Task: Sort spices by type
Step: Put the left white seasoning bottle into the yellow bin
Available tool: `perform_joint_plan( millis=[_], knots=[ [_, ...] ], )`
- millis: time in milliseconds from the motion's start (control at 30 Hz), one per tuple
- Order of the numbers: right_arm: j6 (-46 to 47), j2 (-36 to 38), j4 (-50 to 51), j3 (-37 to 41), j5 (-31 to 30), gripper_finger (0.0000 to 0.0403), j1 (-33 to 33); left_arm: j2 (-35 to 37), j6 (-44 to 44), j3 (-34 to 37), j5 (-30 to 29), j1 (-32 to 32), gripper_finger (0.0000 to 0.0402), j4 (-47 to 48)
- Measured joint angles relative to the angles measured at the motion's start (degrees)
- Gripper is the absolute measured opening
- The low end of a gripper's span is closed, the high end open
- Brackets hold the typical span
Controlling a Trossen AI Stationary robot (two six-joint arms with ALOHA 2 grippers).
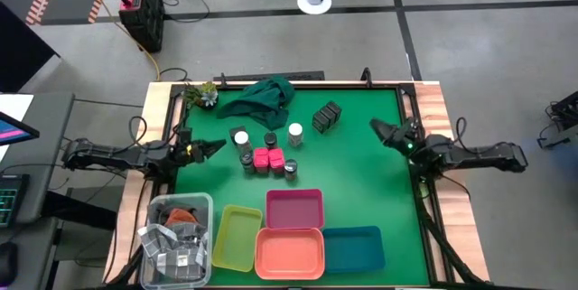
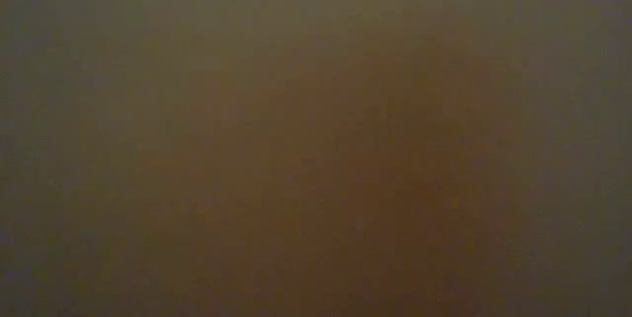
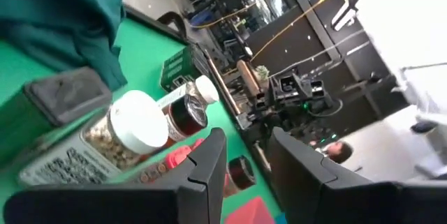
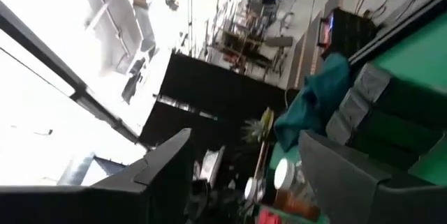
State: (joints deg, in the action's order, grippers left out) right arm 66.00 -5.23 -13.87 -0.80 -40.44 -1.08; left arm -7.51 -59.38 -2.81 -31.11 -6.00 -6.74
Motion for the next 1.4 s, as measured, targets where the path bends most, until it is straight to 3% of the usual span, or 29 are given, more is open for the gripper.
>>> perform_joint_plan(
  millis=[67, 167, 367, 600, 767, 933, 1167, 1400],
  knots=[
    [-3.77, 0.0, -0.65, -0.09, 2.79, 0.0281, 2.5, -0.04, -0.69, 0.0, -0.93, 0.28, 0.01, -2.39],
    [-10.09, -0.42, -0.01, -2.72, 15.41, 0.0281, 5.99, 0.02, 4.59, -0.96, -0.86, 0.76, 0.01, -6.63],
    [-19.65, -7.57, 17.99, -18.9, 25.76, 0.0281, 10.93, -4.21, 12.87, -12.29, -4.04, 0.76, 0.01, 4.45],
    [-40.15, -25.43, 43.08, -42.76, 26.85, 0.0281, 11.4, -18.82, 17.72, -33.21, -9.44, 1.57, 0.0106, 30.01],
    [-47.66, -38.25, 47.9, -52.62, 26.88, 0.0282, 11.36, -32.34, 17.3, -46.93, -7.8, 5.47, 0.0124, 47.76],
    [-51.47, -47.66, 47.92, -57.94, 28.56, 0.0282, 12.49, -45.04, 24.92, -56.04, 1.58, 13.19, 0.0153, 55.53],
    [-53.67, -54.19, 48.72, -62.24, 35.88, 0.0282, 14.09, -56.13, 38.02, -59.55, 21.28, 24.78, 0.0192, 58.57],
    [-54.56, -55.21, 50.55, -64.07, 36.17, 0.0283, 13.62, -62.03, 49.44, -62.39, 31.67, 27.35, 0.0234, 58.49]
  ],
)
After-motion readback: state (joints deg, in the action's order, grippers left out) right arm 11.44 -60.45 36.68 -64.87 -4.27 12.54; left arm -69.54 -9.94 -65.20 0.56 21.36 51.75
